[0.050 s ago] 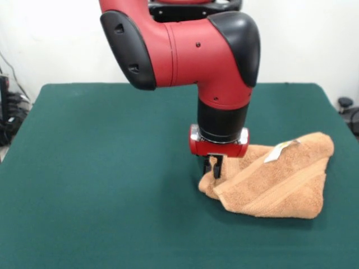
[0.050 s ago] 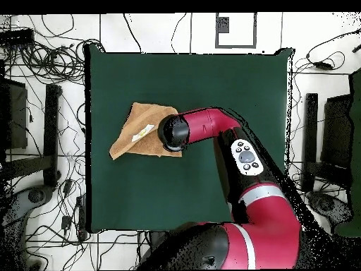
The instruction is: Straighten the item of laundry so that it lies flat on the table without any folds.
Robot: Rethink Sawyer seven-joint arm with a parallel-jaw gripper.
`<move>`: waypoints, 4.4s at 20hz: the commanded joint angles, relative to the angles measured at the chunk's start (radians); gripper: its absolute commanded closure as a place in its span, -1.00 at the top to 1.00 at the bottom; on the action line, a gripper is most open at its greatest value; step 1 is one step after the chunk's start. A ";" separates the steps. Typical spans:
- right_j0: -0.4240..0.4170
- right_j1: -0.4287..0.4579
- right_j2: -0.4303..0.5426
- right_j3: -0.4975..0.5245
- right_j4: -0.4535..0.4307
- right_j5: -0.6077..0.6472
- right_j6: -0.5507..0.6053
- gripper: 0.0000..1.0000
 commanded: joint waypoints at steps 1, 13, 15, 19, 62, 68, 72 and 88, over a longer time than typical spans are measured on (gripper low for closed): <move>0.012 0.047 0.019 0.004 -0.065 -0.062 -0.116 -1.00; 0.005 0.011 0.026 0.035 -0.049 -0.045 -0.121 -1.00; 0.004 -0.018 0.028 0.053 -0.037 -0.027 -0.121 -1.00; 0.016 -0.022 0.024 0.050 -0.035 -0.023 -0.104 -1.00; 0.061 -0.351 0.020 0.318 0.000 -0.013 -0.061 -1.00; 0.047 -0.351 0.002 0.368 -0.033 -0.107 -0.036 -1.00; 0.034 -0.351 -0.010 0.424 -0.086 -0.216 -0.036 -1.00; -0.188 -0.554 0.148 0.766 -0.116 -0.359 -0.173 -1.00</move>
